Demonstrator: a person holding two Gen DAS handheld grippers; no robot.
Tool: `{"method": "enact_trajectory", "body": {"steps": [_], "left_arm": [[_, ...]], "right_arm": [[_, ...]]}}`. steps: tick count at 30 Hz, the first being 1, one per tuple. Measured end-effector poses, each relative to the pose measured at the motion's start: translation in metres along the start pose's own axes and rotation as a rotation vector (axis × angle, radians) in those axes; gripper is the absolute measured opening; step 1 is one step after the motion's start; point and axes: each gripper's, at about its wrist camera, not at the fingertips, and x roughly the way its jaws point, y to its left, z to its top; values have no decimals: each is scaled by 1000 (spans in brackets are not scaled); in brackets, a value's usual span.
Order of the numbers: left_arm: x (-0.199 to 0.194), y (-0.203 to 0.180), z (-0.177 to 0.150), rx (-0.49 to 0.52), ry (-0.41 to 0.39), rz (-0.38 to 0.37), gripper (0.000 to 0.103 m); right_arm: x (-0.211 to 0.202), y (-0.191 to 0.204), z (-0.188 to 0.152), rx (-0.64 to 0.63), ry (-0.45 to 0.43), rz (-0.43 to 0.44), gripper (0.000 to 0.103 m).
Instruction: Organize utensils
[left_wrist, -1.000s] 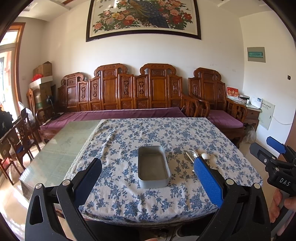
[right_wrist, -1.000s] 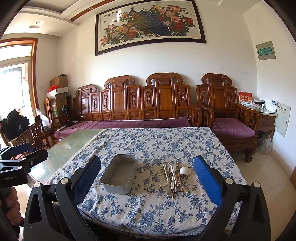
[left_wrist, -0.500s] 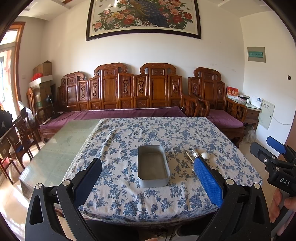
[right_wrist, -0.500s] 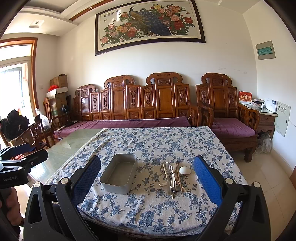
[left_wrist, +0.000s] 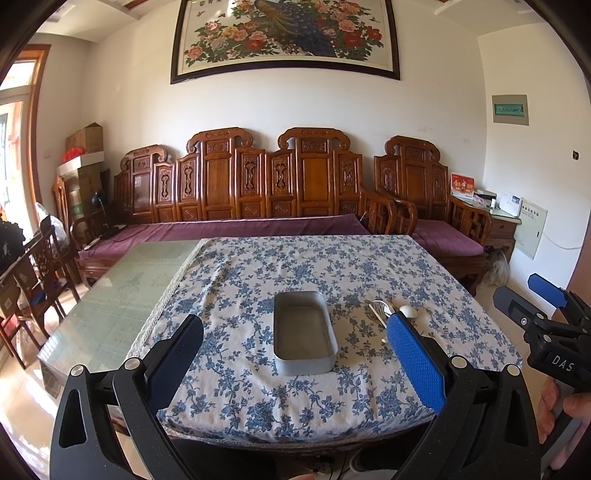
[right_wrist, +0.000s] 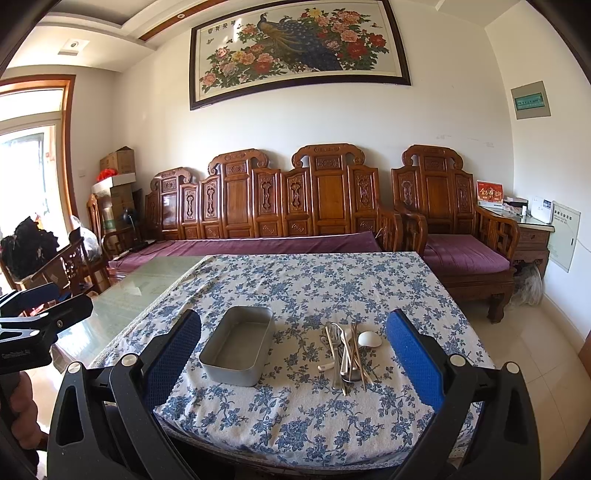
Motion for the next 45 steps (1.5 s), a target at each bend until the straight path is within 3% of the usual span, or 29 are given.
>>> {"method": "enact_trajectory", "body": {"steps": [15, 27, 32, 37, 40, 45], "left_arm": [[-2, 1, 0, -1, -1, -6, 96], [50, 2, -22, 0, 120, -51, 96], [83, -2, -38, 18, 193, -62, 96], [111, -5, -48, 23, 243, -92, 96], [126, -10, -47, 29, 253, -124, 96], [156, -25, -42, 54, 272, -160, 96]], "right_arm": [[1, -1, -1, 0, 4, 0, 100], [36, -21, -19, 1, 72, -16, 100], [66, -40, -36, 15, 142, -31, 92], [97, -57, -51, 16, 196, -26, 75], [120, -69, -57, 19, 224, -25, 60], [160, -89, -61, 10, 260, -30, 49]]}}
